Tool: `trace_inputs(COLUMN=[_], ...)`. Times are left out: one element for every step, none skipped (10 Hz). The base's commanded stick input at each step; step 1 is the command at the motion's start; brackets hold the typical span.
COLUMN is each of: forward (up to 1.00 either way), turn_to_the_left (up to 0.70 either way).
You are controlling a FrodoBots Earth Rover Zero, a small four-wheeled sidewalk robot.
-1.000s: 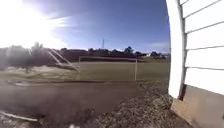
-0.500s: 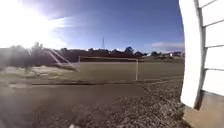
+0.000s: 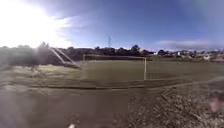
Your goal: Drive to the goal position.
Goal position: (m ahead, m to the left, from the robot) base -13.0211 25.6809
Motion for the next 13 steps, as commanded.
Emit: trace_inputs(forward=[0.0, 0.0, 0.0, 0.0, 0.7, 0.7, 0.7, 0.7, 0.7, 0.7, 0.0, 0.0, 0.0], turn_to_the_left=[0.0, 0.0, 0.0, 0.0, 0.0, 0.0, 0.0, 0.0, 0.0, 0.0, 0.0, 0.0, 0.0])
